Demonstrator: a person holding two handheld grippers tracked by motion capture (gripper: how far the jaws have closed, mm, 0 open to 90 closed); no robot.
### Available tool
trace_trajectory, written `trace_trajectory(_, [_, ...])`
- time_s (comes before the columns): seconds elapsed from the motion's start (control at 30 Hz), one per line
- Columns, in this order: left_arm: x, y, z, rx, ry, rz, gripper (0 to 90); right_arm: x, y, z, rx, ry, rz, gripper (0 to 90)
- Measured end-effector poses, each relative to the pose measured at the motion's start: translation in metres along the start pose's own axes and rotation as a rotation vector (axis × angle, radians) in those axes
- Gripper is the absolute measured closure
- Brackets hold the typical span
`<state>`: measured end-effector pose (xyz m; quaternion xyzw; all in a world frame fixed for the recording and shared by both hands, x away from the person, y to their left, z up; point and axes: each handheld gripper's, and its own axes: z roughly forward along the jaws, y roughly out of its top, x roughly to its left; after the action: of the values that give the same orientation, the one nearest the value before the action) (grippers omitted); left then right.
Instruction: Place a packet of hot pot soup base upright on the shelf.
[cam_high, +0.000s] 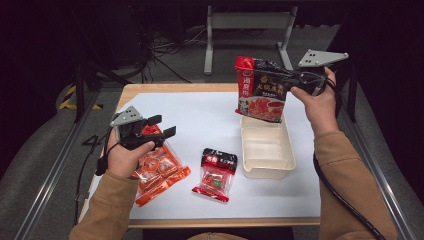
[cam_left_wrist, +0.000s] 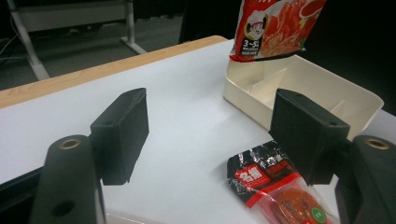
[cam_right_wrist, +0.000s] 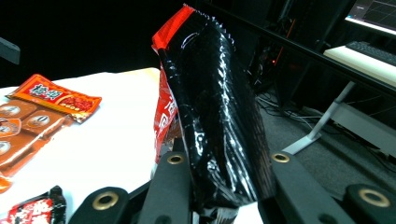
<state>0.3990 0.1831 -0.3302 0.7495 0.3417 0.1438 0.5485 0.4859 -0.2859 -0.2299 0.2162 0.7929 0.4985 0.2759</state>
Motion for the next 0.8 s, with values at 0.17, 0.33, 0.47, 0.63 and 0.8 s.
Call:
trace_trajectory(0.17, [0.001,0.000,0.000,0.006,0.003,-0.001,27.5,-0.006,-0.008,0.001,-0.003,-0.009,0.000,78.9])
trace_trajectory(0.33, [0.002,-0.001,0.001,0.007,0.006,0.001,27.2,-0.011,-0.017,0.004,0.002,-0.014,-0.008,78.8])
trace_trajectory(0.47, [0.002,-0.001,0.001,0.007,-0.002,-0.013,26.9,-0.013,-0.026,0.007,0.011,-0.011,0.004,78.8])
trace_trajectory(0.63, [0.003,-0.001,0.001,0.005,0.005,-0.014,26.3,-0.014,-0.033,0.008,0.008,-0.003,0.014,78.8])
trace_trajectory(0.8, [0.005,-0.002,0.001,0.002,0.016,-0.013,24.8,-0.013,-0.038,0.011,0.032,0.000,0.000,78.7])
